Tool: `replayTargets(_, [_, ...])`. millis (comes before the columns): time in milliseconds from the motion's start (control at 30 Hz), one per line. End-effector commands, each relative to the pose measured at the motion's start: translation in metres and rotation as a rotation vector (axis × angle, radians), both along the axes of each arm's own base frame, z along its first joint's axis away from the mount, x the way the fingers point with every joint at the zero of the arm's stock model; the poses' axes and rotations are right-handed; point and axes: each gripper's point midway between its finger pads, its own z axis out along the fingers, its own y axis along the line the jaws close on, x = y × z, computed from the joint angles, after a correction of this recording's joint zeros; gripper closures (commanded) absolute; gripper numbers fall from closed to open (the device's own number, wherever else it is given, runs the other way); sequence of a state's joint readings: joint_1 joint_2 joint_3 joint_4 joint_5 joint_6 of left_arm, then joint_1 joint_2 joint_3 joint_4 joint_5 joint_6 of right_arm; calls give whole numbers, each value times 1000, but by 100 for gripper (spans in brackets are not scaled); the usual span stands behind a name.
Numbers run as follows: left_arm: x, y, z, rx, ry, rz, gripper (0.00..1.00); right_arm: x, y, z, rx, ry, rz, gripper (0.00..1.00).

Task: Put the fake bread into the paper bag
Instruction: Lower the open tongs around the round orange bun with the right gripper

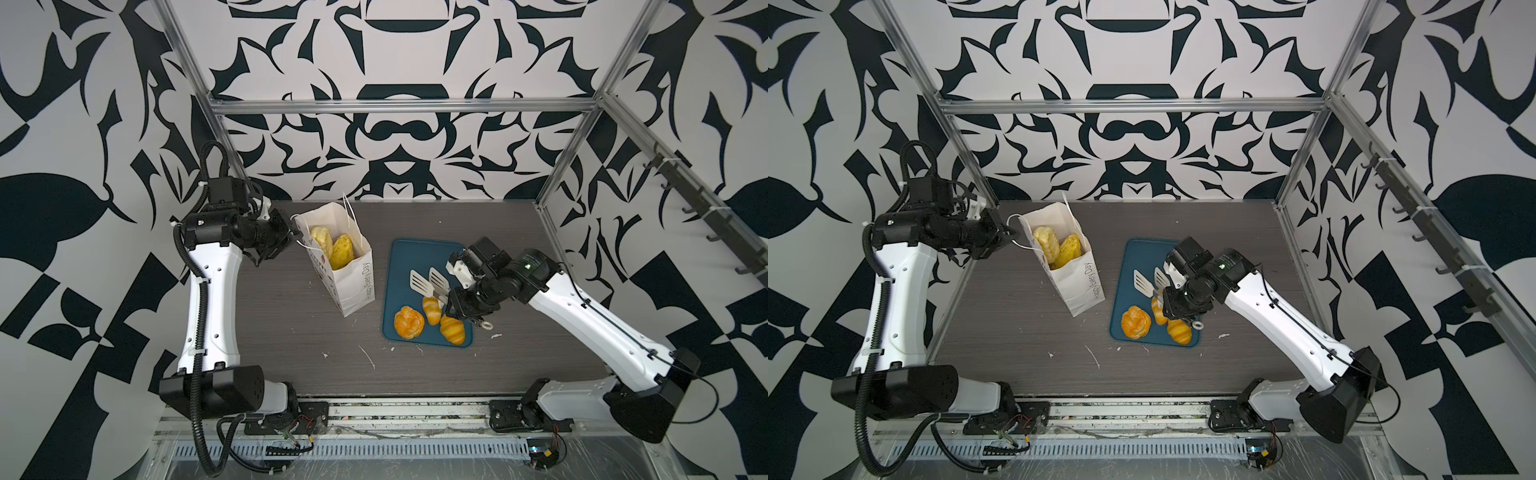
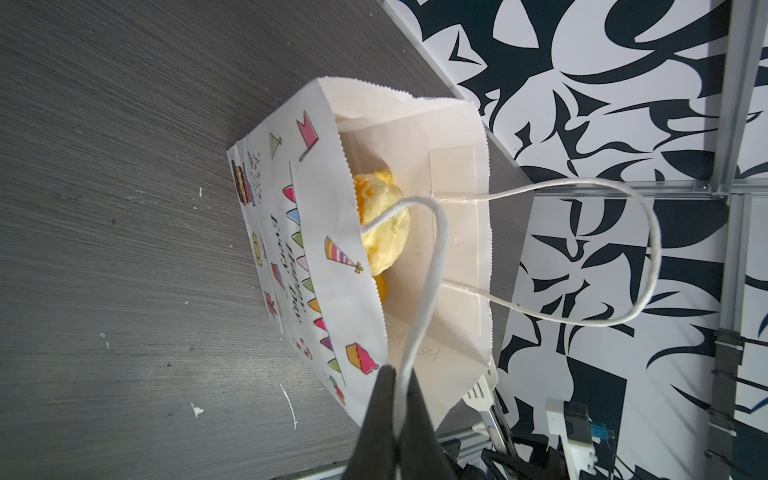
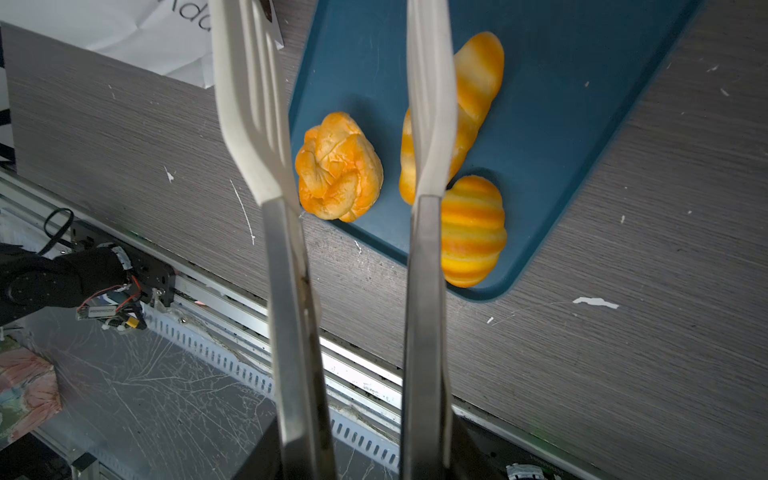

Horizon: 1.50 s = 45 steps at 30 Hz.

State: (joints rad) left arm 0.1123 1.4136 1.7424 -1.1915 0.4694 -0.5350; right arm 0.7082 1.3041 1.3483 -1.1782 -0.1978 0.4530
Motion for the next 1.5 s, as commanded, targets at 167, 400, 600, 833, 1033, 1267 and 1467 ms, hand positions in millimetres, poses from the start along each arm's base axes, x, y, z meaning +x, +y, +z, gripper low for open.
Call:
replayTargets(167, [-7, -2, -1, -20, 23, 2, 100, -8, 10, -10, -8, -8, 38, 54])
replayTargets(400, [-6, -2, 0, -21, 21, 2, 100, -16, 13, -22, -60, 6, 84, 53])
replayTargets(600, [-4, -2, 0, -21, 20, 1, 100, -23, 11, -33, -97, 28, 107, 52])
replayTargets(833, [-3, -2, -3, -23, 26, 0, 100, -29, 6, -43, -110, 51, 97, 57])
replayTargets(1033, [-4, -2, -4, -23, 30, -1, 100, -34, 6, -51, -103, 80, 96, 62])
replayTargets(1267, [-3, -2, -4, -23, 29, 0, 100, -34, 7, -57, -104, 88, 97, 63])
replayTargets(1467, [-2, -2, -3, -23, 28, 1, 100, -32, 9, -60, -100, 86, 96, 65])
